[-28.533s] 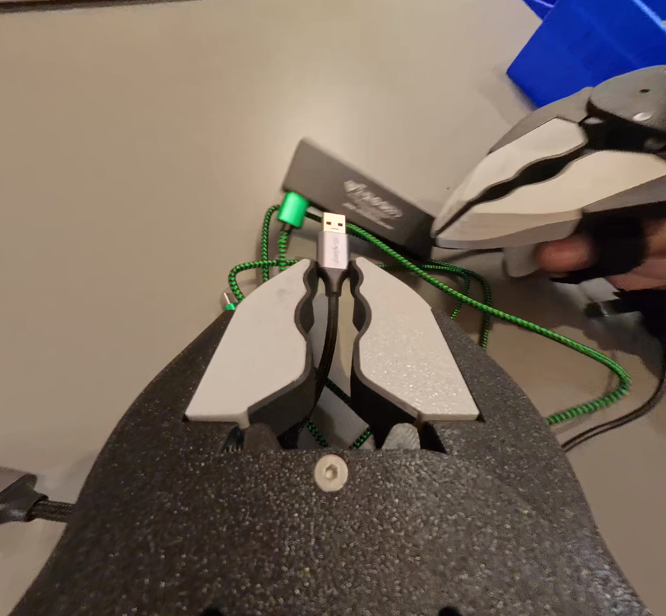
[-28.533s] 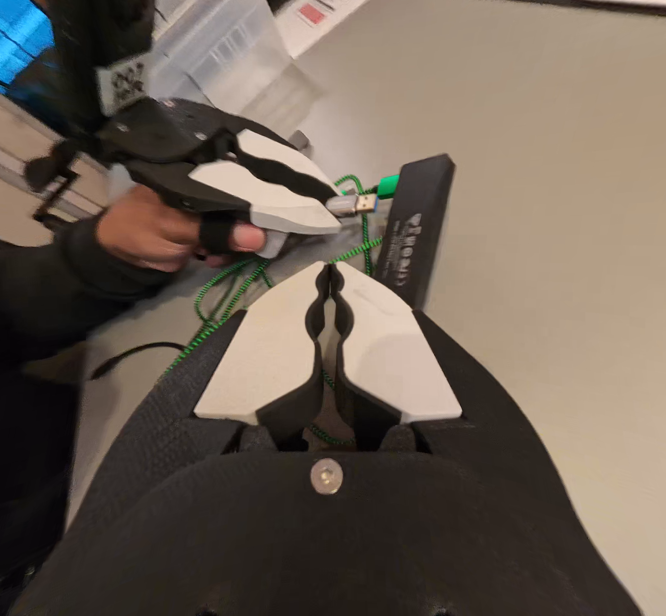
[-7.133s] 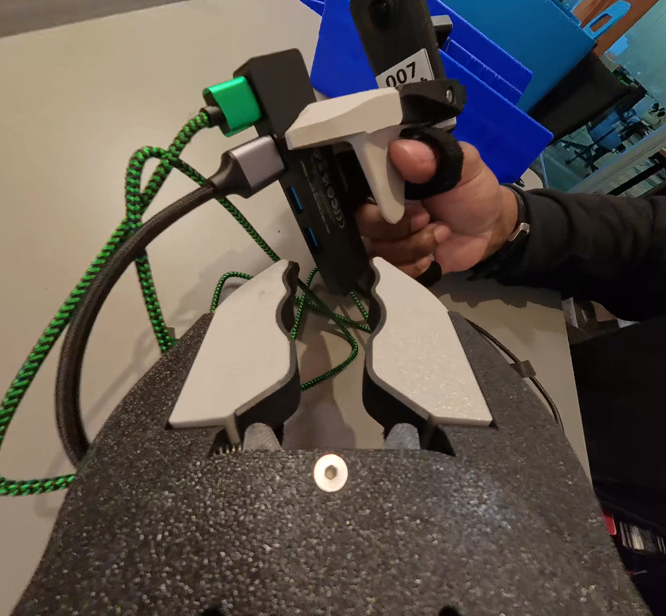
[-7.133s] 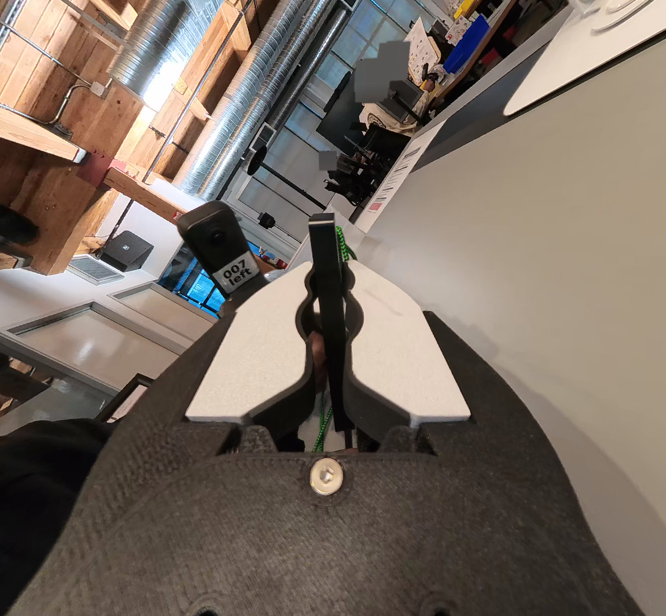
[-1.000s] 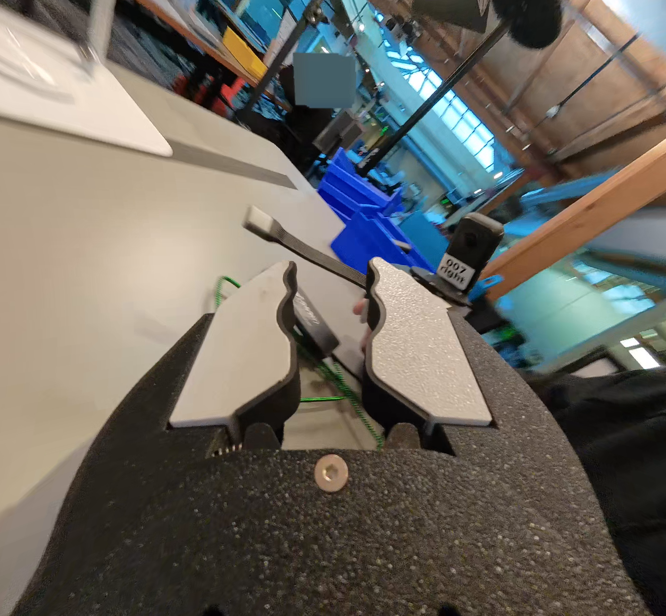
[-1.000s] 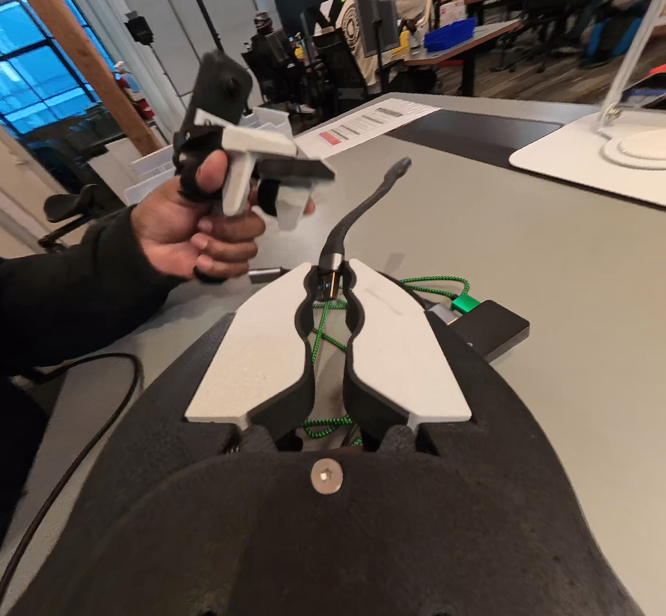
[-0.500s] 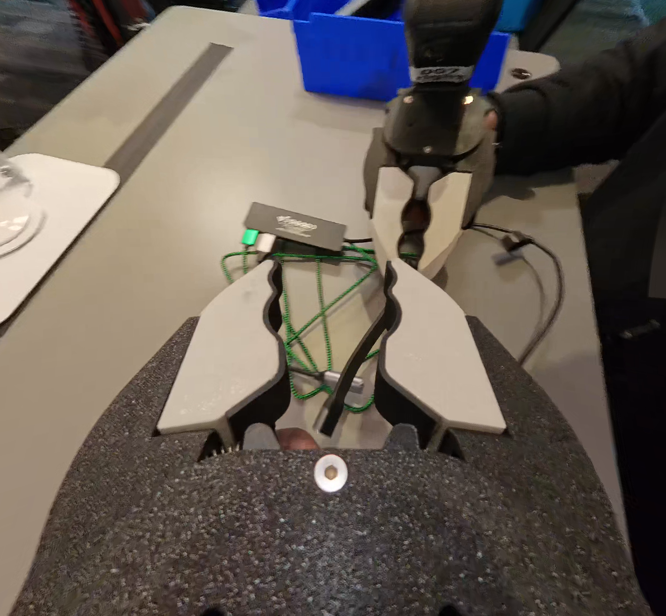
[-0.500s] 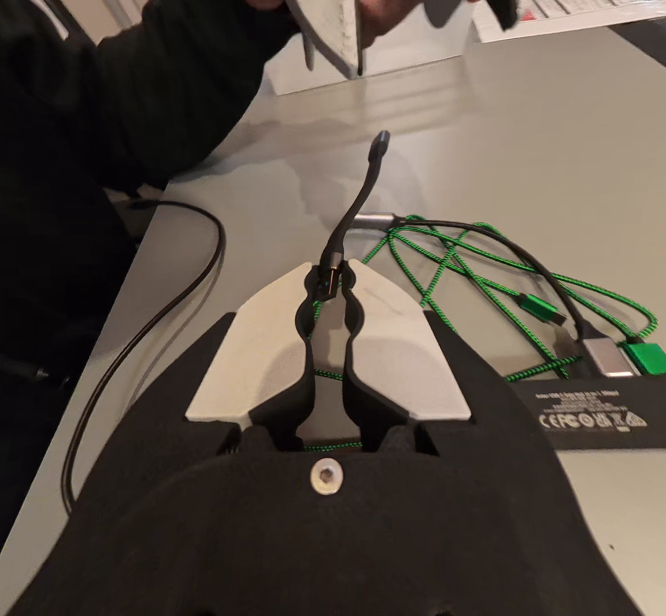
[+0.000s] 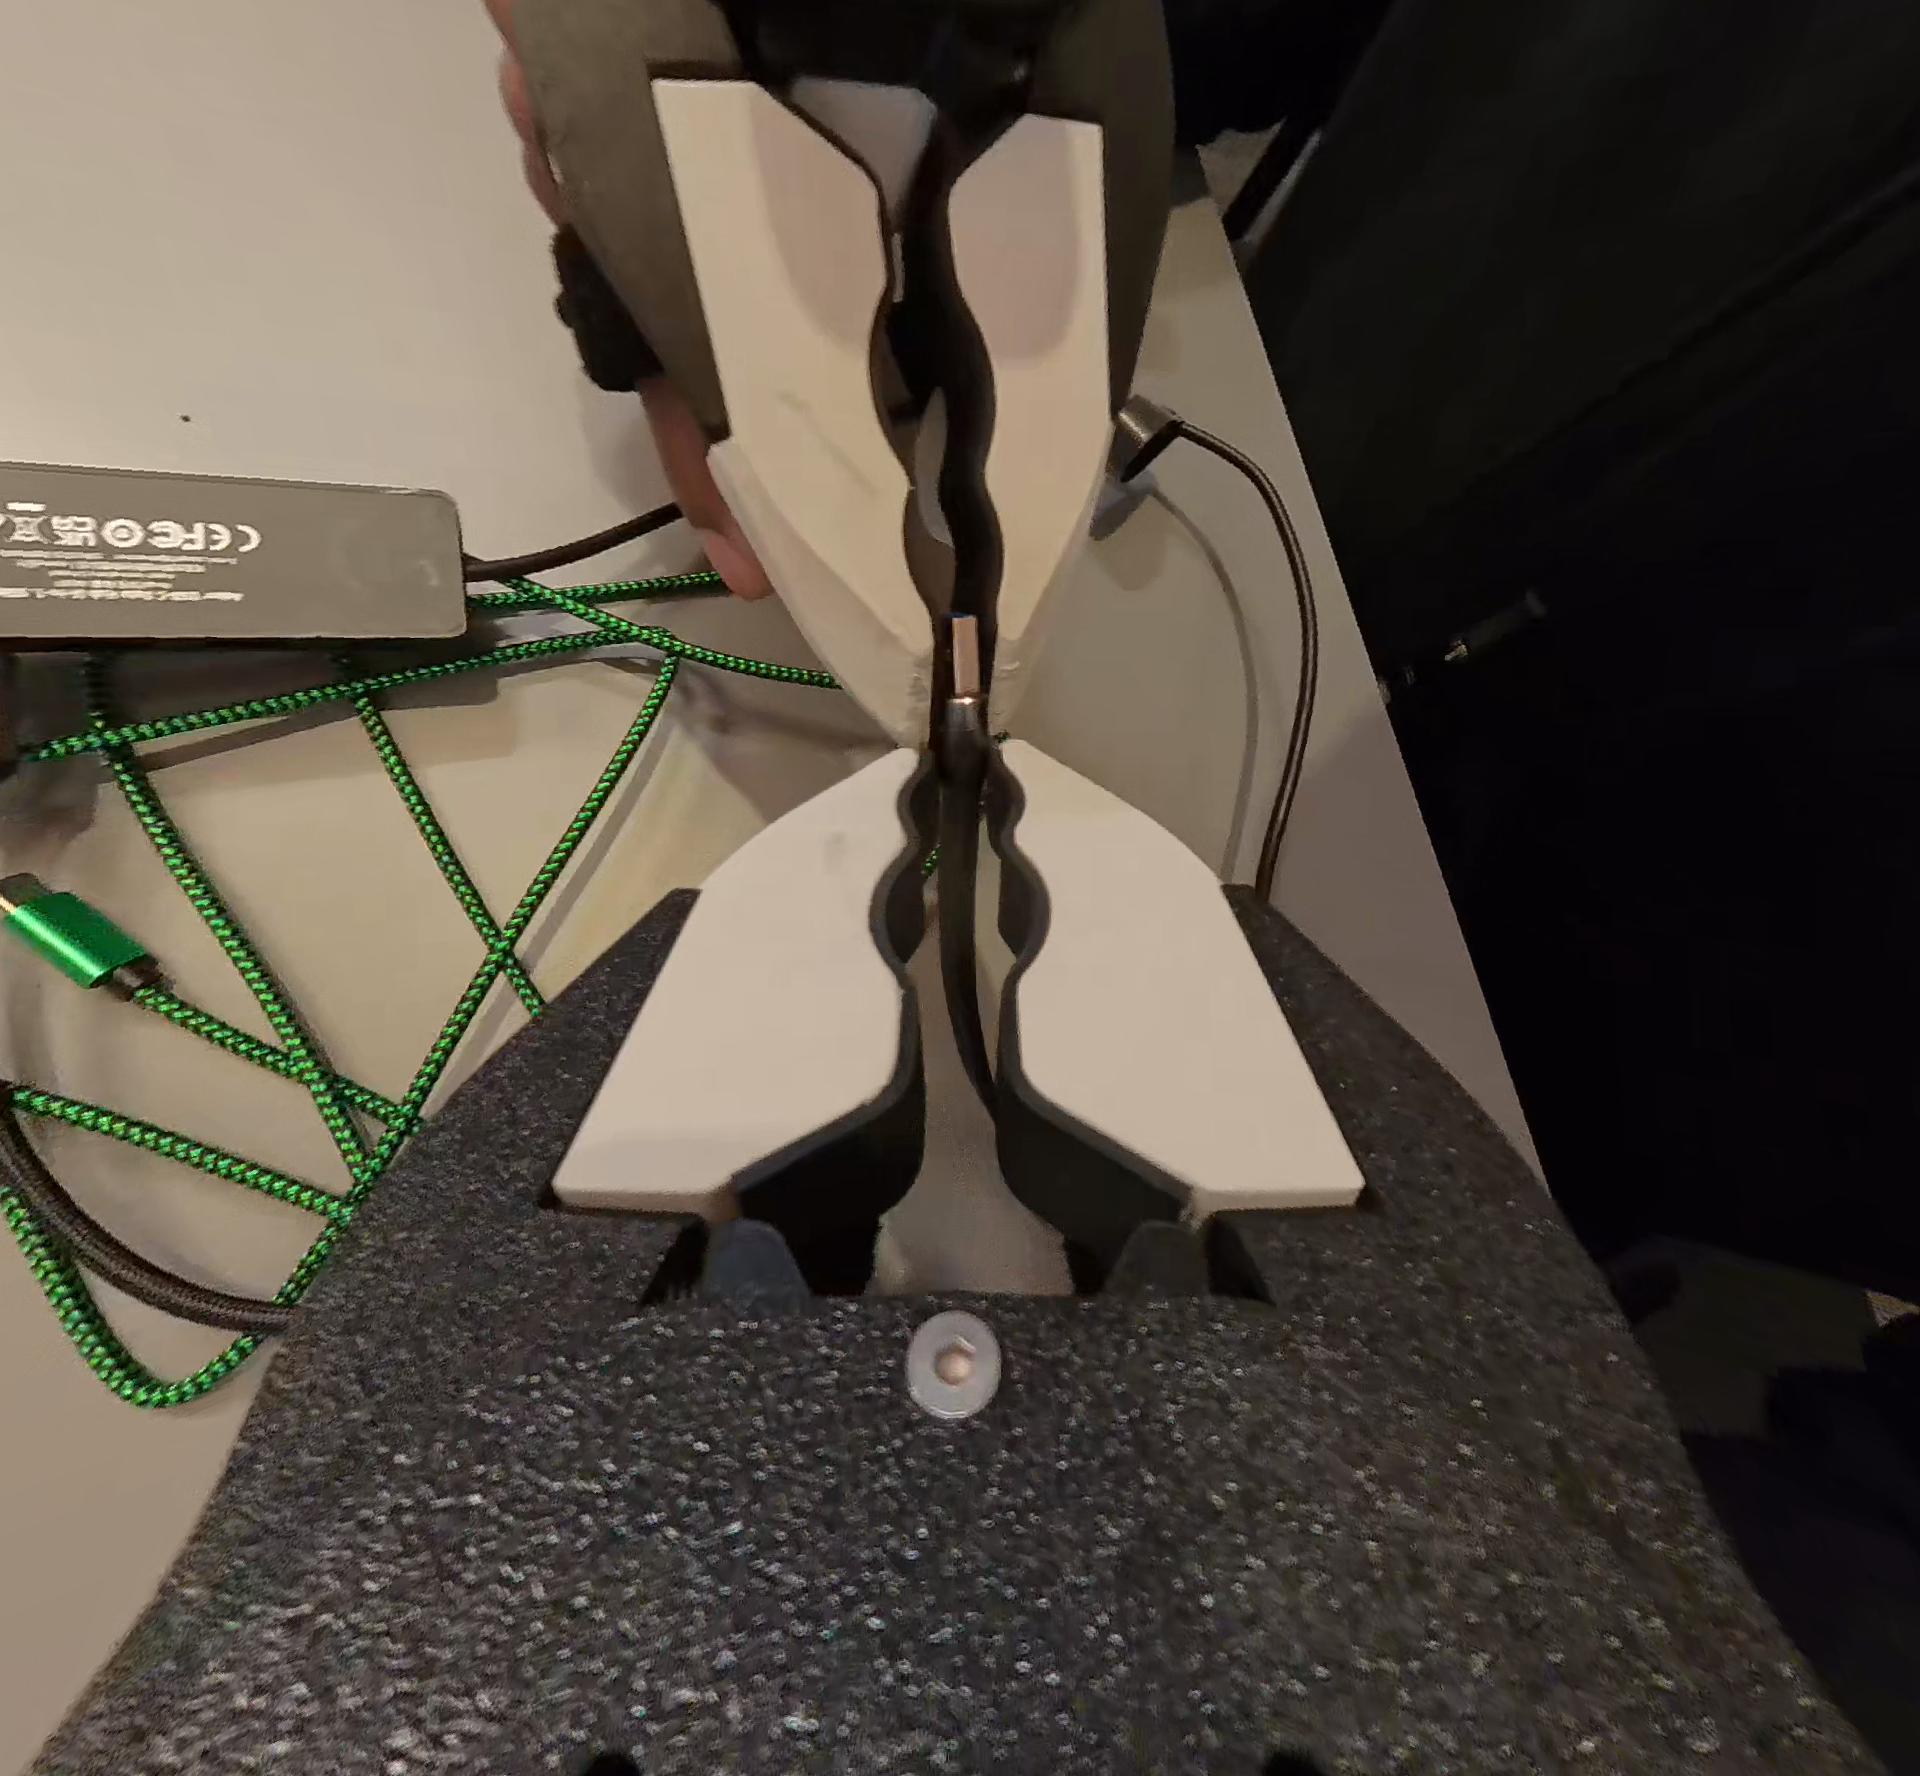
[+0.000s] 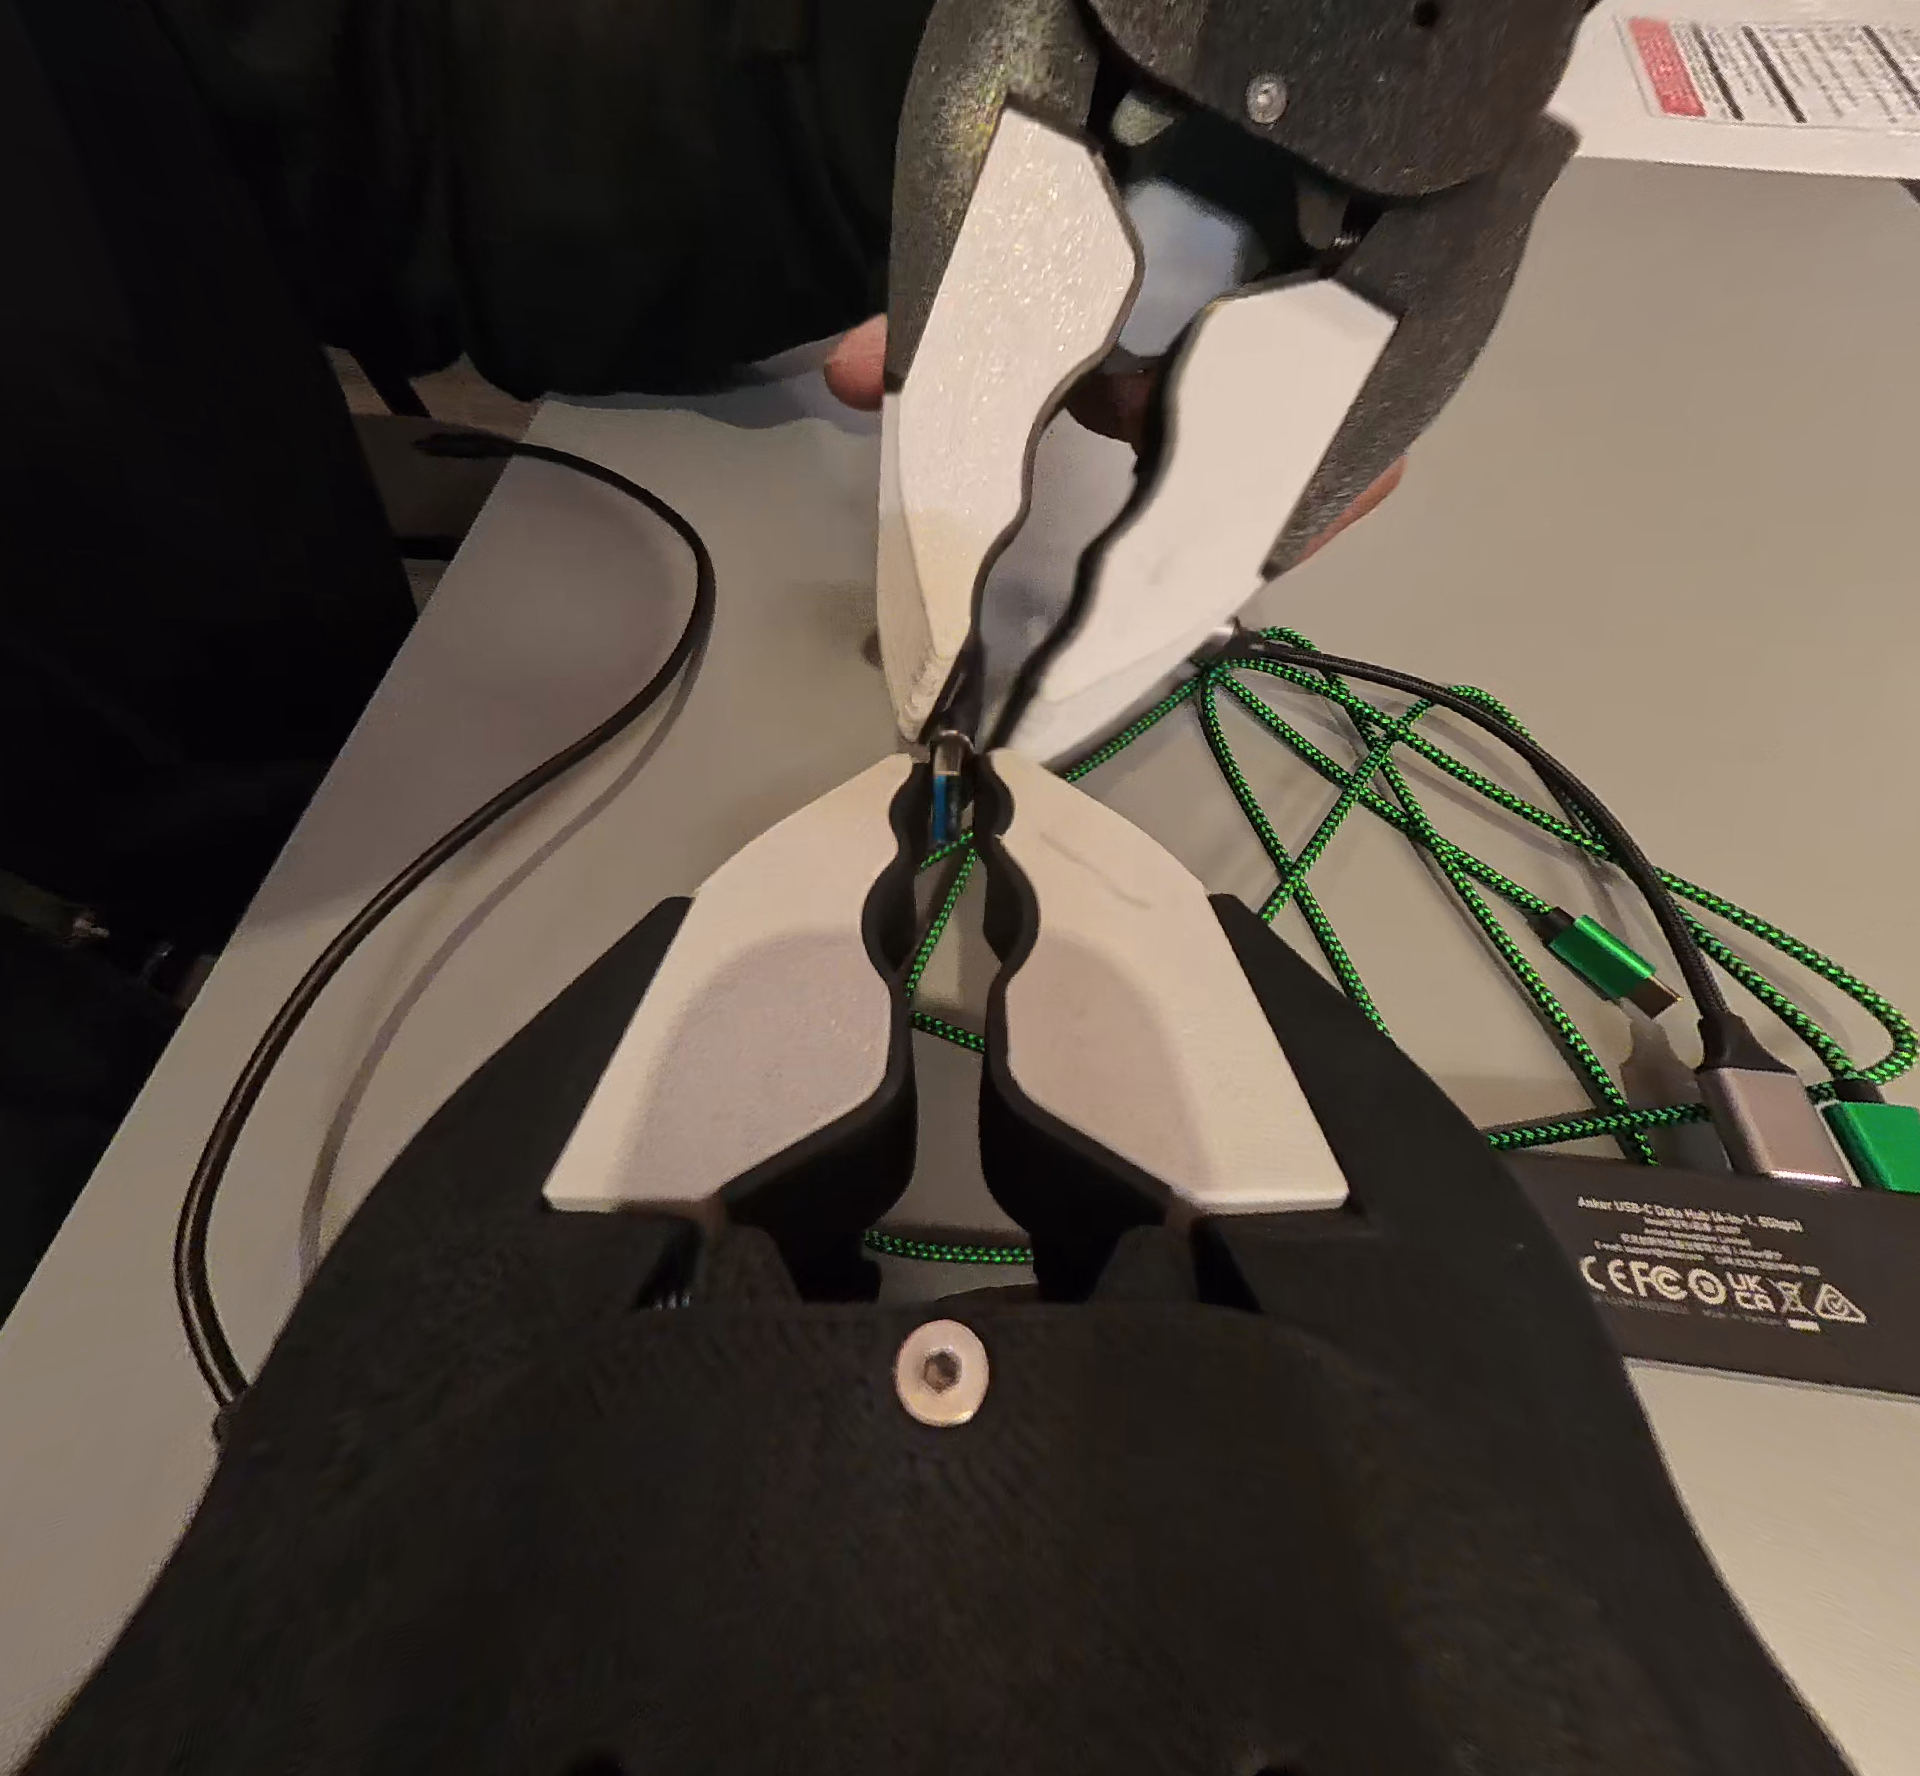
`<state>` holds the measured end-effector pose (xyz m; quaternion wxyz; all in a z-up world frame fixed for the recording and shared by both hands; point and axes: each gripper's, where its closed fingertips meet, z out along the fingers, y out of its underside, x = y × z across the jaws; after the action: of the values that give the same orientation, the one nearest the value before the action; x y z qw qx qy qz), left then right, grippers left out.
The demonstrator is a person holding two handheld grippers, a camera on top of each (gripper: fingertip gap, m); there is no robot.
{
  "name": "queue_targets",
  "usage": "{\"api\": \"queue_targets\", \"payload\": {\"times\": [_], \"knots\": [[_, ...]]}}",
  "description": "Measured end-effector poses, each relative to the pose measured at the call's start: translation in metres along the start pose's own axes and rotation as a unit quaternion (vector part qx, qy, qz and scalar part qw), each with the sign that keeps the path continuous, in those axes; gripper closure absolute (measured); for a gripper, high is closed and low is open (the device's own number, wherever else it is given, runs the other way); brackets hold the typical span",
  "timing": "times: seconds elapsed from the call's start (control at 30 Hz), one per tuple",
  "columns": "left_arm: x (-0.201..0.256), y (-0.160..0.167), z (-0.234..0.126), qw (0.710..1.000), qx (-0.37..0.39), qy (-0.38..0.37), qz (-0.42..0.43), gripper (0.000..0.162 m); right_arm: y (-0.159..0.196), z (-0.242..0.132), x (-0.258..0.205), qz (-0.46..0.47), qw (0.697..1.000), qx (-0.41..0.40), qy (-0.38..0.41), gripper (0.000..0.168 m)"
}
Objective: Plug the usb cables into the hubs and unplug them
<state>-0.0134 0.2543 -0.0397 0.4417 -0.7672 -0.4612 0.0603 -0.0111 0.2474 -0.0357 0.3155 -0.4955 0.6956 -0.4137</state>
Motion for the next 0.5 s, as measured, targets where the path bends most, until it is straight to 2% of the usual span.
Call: {"api": "queue_targets", "payload": {"times": [0.03, 0.3, 0.5], "knots": [[0.000, 0.000, 0.001, 1.000, 0.002, 0.000, 0.002, 0.154, 0.001, 0.000, 0.000, 0.001, 1.000, 0.000, -0.002, 0.162], [-0.014, 0.005, 0.002, 0.999, 0.024, -0.029, -0.006, 0.150, 0.002, -0.004, 0.014, 0.062, 0.998, 0.017, 0.013, 0.162], [-0.034, 0.000, -0.003, 0.995, 0.060, -0.080, -0.020, 0.157, 0.002, -0.009, 0.033, 0.145, 0.988, 0.047, 0.036, 0.162]]}}
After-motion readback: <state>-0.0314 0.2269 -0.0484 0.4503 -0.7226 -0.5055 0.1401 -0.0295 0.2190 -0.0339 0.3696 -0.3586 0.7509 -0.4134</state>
